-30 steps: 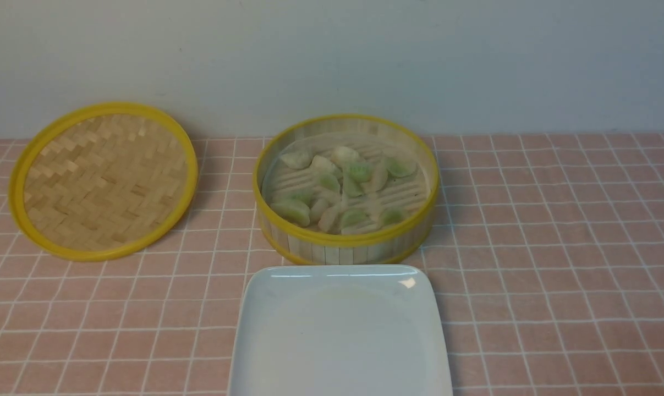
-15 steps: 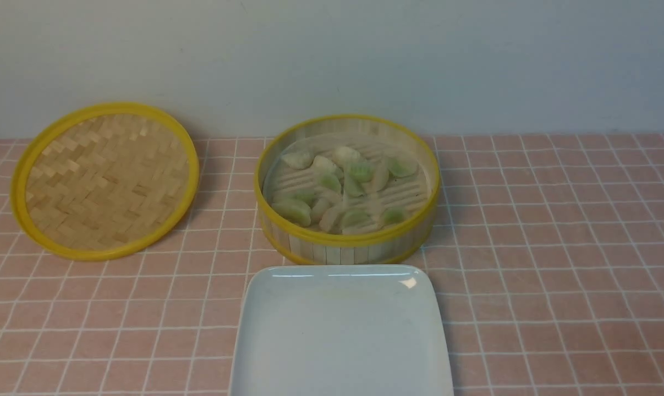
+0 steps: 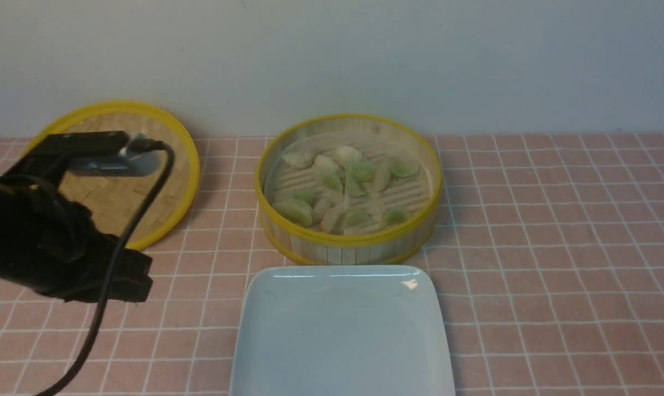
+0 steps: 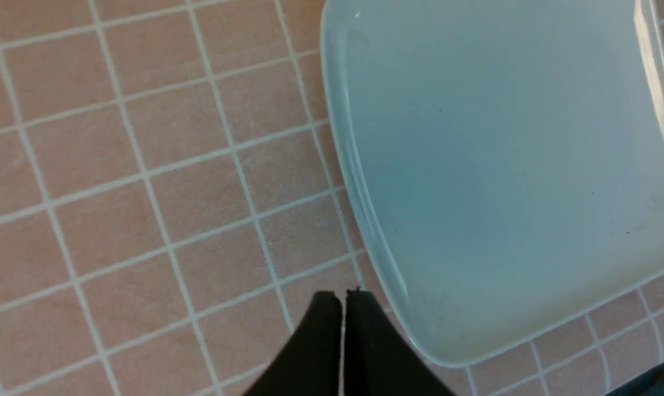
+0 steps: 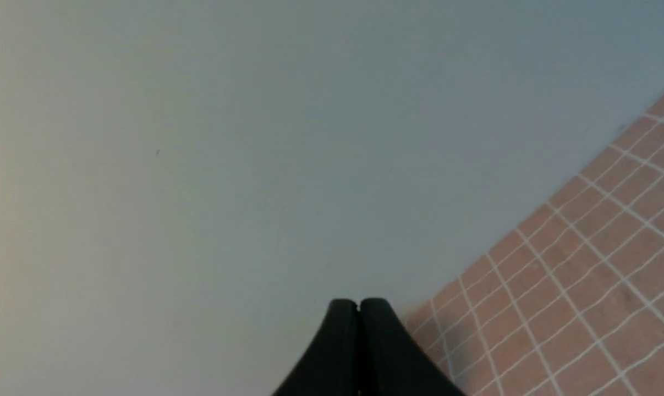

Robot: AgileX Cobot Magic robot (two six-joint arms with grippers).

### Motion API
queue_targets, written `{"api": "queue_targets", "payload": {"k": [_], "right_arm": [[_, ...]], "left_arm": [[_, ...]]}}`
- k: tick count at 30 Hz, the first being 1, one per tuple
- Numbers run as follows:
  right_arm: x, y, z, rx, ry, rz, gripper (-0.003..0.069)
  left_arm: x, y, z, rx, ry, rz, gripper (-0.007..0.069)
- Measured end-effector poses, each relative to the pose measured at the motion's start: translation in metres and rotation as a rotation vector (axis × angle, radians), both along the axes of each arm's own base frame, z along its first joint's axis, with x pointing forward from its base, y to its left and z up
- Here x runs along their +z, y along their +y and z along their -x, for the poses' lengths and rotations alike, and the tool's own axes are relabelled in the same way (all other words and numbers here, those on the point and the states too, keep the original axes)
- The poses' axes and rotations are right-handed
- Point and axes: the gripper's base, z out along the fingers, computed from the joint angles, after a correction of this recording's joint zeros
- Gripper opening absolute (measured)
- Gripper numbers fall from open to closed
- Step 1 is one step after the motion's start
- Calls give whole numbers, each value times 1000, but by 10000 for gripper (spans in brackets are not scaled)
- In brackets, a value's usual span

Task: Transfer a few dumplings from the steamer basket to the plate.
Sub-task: Use the left arm to grab a dumpling from the steamer

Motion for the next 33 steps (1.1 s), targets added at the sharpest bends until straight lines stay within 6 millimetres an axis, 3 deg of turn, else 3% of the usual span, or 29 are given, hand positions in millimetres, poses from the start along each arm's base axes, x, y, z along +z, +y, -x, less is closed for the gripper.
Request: {"api": "queue_targets", "payload": {"k": [3, 6, 8, 13, 15, 16, 18, 25, 28, 33], "right_arm": [[39, 10, -1, 106, 105, 177, -15], [71, 18, -16, 232, 286, 348, -15], [81, 20, -25, 286, 368, 407, -15], [102, 24, -66, 495, 634, 571, -15], [103, 25, -78, 530, 677, 583, -15], [103, 25, -79, 532, 680, 584, -15], [100, 25, -88, 553, 709, 571, -15], [100, 26, -90, 559, 711, 566, -15], [100, 26, -90, 560, 711, 565, -15], [100, 26, -89, 563, 712, 561, -15]], "left_arm": [[7, -19, -24, -77, -31, -12, -6], [20, -43, -50, -150, -89, -24, -6], [25, -53, -61, -179, -114, -30, -6], [27, -86, -114, -219, -223, -42, 10], [19, -95, -135, -224, -244, -56, 44], [15, -96, -137, -225, -235, -59, 49], [-6, -105, -168, -228, -226, -76, 136], [-60, -117, -216, -235, -196, -121, 334], [-76, -120, -230, -236, -204, -139, 356], [-100, -119, -238, -257, -177, -196, 362]]}}
